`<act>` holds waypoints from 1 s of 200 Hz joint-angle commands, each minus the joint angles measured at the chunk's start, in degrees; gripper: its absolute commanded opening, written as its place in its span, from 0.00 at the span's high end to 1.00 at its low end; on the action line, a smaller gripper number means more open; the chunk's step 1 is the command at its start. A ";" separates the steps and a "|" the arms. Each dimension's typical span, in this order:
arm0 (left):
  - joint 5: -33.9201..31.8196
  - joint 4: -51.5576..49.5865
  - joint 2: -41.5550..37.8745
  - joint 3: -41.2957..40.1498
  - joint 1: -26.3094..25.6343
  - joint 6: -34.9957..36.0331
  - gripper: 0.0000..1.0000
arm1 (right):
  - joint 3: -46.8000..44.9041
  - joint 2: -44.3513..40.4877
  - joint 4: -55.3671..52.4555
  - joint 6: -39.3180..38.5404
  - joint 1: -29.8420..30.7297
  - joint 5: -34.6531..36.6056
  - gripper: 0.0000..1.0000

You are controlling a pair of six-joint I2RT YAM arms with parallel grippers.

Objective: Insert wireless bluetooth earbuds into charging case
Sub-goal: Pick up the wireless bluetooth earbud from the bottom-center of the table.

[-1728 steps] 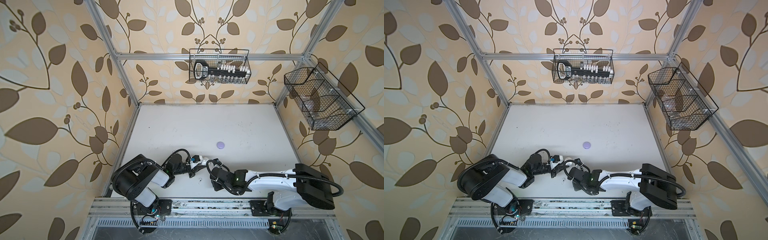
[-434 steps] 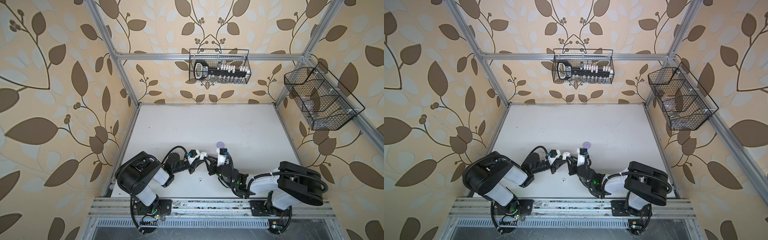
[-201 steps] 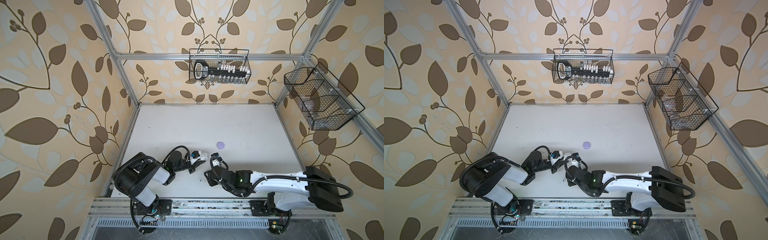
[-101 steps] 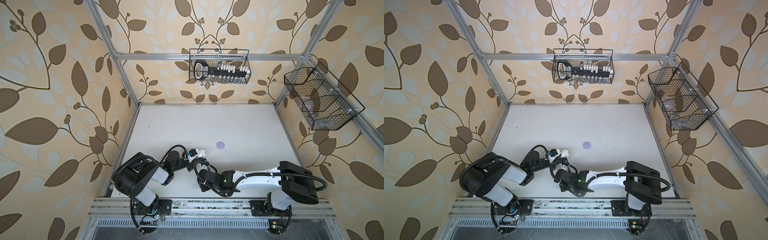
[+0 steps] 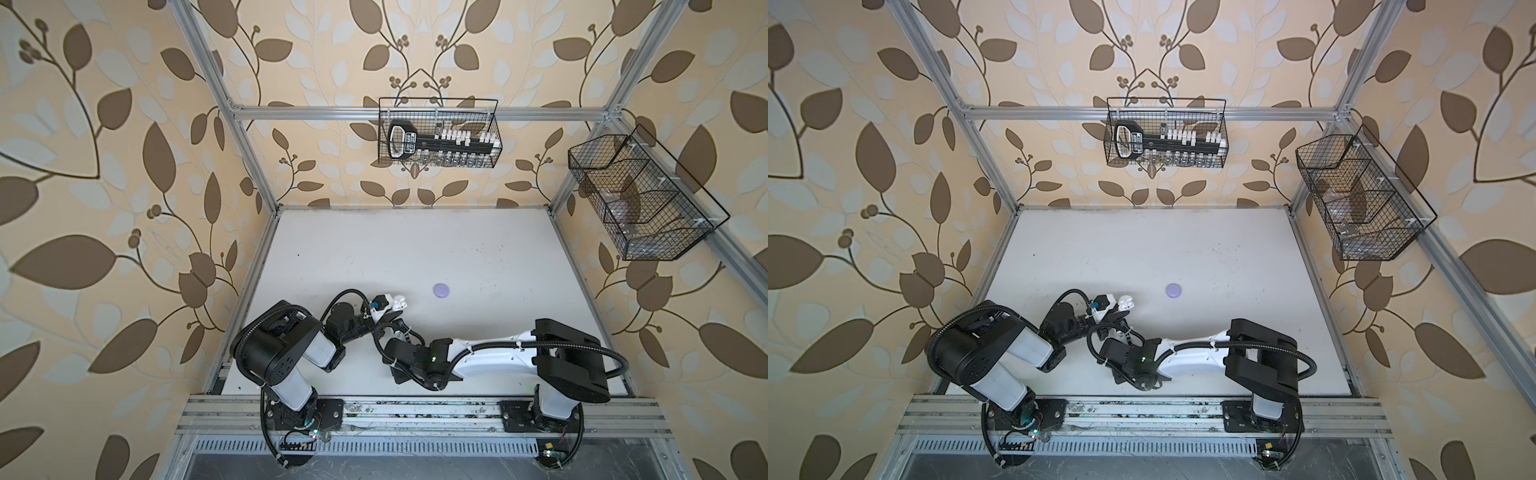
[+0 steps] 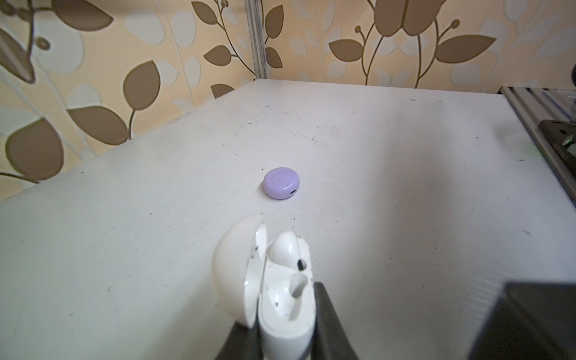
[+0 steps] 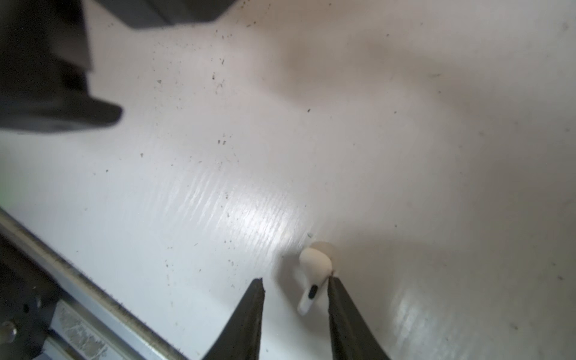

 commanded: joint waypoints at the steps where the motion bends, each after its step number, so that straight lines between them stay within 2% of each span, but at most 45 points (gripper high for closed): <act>1: 1.32 4.73 0.05 -0.07 0.55 -0.74 0.93 | 1.94 1.36 -5.16 -0.61 0.51 3.25 0.65; 107: 1.68 4.73 0.44 0.09 0.66 -0.92 0.93 | 2.23 0.03 -9.30 -3.52 0.19 5.72 0.67; 137: 1.68 4.77 0.63 0.16 0.74 -0.92 0.93 | 2.83 -1.91 -6.53 -6.45 0.94 4.60 0.65; 160: 1.77 4.78 0.78 0.18 0.77 -0.87 0.93 | 5.03 -1.40 -8.20 -8.91 0.98 4.92 0.61; 200: 1.68 4.75 0.88 0.42 0.90 -0.98 0.93 | 8.65 0.60 -11.36 -15.20 1.00 4.44 0.59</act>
